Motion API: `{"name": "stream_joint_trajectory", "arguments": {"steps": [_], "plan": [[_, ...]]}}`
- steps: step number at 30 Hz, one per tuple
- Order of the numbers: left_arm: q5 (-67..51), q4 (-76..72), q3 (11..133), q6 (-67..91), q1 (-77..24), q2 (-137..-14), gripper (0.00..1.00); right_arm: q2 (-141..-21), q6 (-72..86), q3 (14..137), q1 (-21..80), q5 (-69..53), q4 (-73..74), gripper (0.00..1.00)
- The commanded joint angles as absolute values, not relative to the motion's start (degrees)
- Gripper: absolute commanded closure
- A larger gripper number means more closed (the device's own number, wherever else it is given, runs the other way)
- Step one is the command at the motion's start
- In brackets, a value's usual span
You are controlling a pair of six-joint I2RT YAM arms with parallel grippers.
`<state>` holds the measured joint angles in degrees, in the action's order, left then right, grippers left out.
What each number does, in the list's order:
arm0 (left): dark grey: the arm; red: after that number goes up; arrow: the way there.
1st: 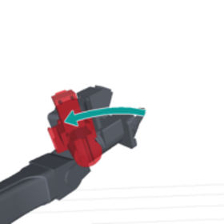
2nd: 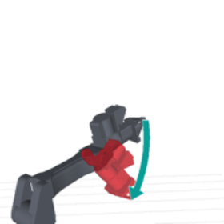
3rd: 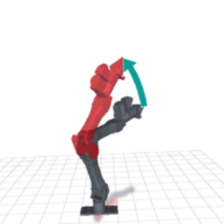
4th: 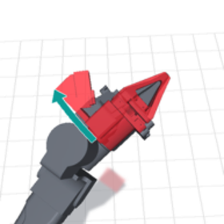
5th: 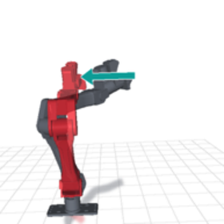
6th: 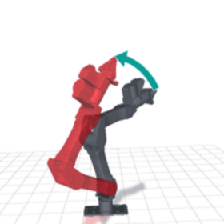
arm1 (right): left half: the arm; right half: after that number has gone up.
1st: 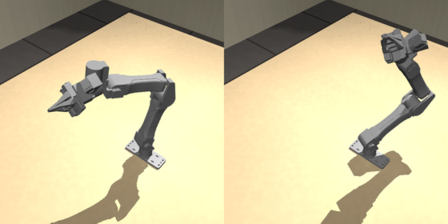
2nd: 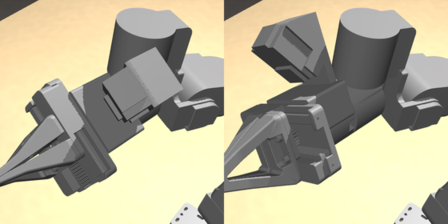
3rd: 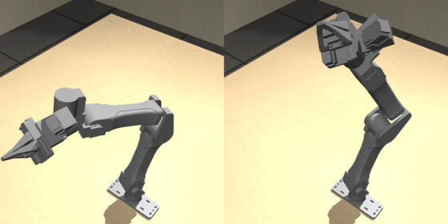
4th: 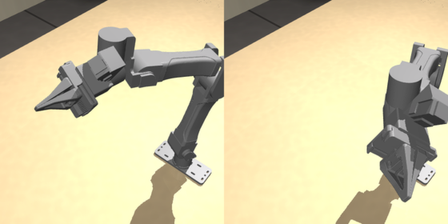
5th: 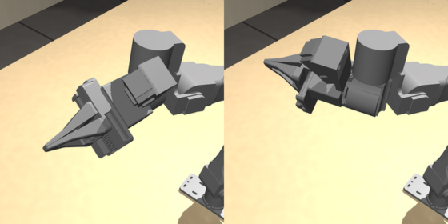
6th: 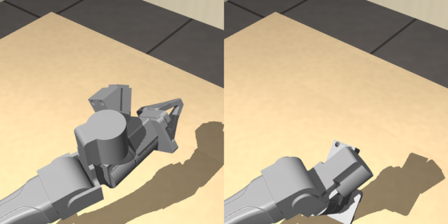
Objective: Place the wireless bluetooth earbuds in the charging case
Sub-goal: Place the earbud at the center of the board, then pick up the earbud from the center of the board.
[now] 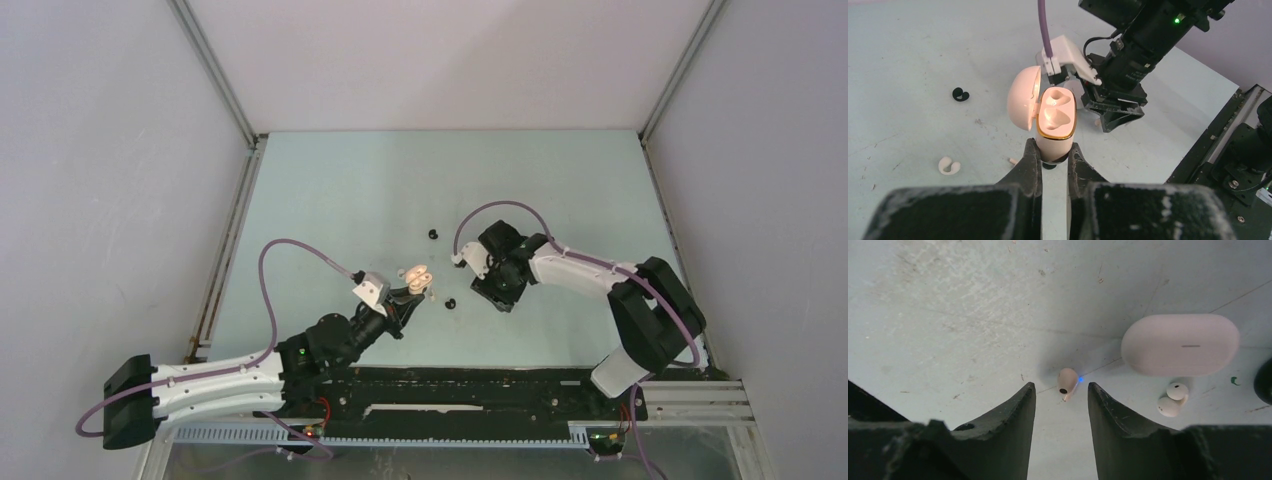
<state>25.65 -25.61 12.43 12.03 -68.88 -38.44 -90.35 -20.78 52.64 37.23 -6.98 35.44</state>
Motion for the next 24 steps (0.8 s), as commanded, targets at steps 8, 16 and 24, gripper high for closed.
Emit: {"name": "stream_joint_trajectory", "arguments": {"steps": [8, 16, 24], "plan": [[27.43, -26.23, 12.95, 12.40, -69.61, -37.96, 1.00, -95.49, -19.95, 55.91, 38.96, -2.80, 34.28, 0.58], [27.59, -26.27, 12.45, 12.44, -69.61, -37.62, 1.00, -97.76, -19.68, 57.49, 39.53, -3.17, 34.78, 0.63], [27.60, -26.45, 12.08, 12.66, -69.61, -37.19, 1.00, -98.49, -19.03, 58.05, 39.15, -3.09, 36.57, 0.65]]}}
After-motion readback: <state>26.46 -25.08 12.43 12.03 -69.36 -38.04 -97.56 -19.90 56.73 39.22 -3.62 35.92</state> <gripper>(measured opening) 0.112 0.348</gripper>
